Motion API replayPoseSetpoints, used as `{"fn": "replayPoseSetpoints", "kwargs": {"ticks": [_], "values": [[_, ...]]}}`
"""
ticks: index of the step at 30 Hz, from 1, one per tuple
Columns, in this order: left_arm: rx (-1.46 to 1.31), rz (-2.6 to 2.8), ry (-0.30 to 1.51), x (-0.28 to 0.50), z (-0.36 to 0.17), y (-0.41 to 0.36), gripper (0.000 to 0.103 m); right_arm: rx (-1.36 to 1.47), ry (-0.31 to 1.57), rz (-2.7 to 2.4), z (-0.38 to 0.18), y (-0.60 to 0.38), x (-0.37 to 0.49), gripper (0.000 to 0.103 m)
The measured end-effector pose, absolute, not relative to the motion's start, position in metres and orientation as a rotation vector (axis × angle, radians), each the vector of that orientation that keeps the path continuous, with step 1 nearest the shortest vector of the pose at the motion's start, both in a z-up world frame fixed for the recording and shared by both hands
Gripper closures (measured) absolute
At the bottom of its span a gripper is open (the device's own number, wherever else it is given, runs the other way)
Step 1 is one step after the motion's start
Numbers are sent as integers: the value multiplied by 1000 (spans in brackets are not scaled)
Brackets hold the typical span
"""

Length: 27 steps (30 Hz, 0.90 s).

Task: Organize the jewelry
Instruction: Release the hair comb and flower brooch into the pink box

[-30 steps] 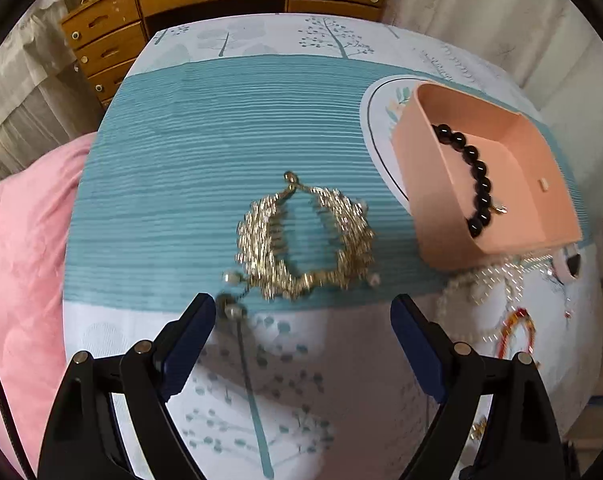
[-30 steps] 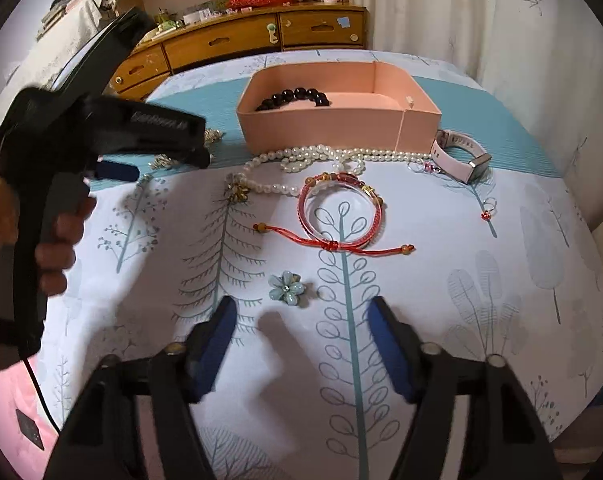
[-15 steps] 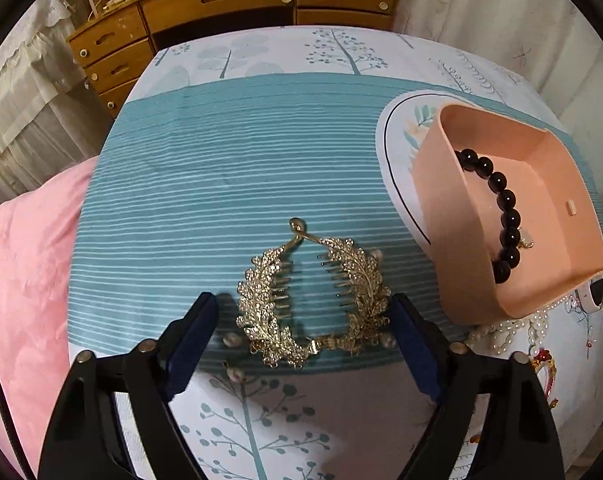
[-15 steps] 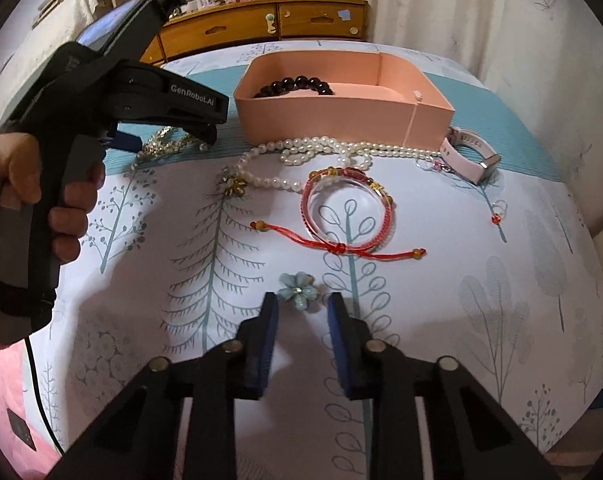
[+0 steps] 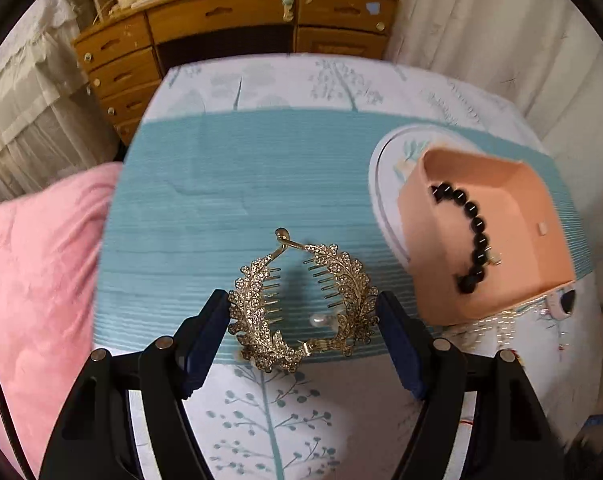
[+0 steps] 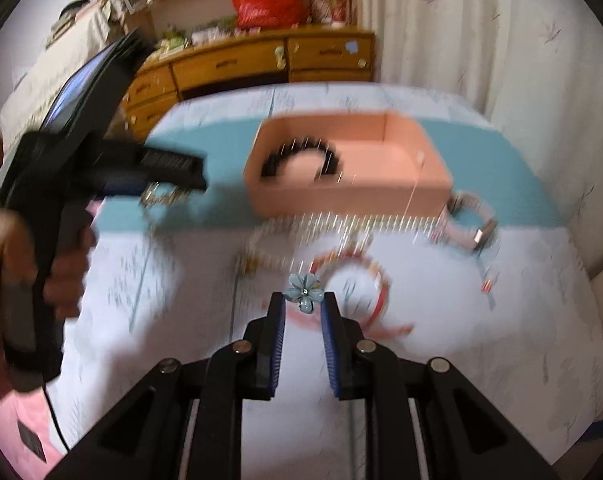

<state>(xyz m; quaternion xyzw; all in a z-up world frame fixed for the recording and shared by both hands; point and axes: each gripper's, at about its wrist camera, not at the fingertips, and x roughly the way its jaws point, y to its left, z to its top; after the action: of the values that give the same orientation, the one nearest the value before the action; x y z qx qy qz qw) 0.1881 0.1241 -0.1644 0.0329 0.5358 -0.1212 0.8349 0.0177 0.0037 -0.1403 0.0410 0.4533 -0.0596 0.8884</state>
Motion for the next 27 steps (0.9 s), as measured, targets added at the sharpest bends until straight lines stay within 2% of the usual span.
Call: {"fn": "replayPoseSetpoints", "kwargs": {"ticks": [8, 17, 18, 20, 21, 27], "values": [[70, -391, 1082, 190, -101, 108, 30, 169, 821, -204, -92, -39, 64, 85], [29, -504, 1075, 197, -88, 56, 29, 223, 811, -154, -88, -74, 103, 84], [19, -519, 1075, 198, -89, 52, 29, 227, 829, -135, -90, -76, 105, 82], [10, -526, 1065, 198, -91, 47, 11, 216, 877, -120, -96, -79, 107, 69], [16, -518, 1058, 198, -91, 46, 7, 210, 884, -124, -99, -80, 104, 61], [-3, -482, 1069, 196, -97, 54, 6, 240, 891, -149, -104, -90, 84, 51]]}}
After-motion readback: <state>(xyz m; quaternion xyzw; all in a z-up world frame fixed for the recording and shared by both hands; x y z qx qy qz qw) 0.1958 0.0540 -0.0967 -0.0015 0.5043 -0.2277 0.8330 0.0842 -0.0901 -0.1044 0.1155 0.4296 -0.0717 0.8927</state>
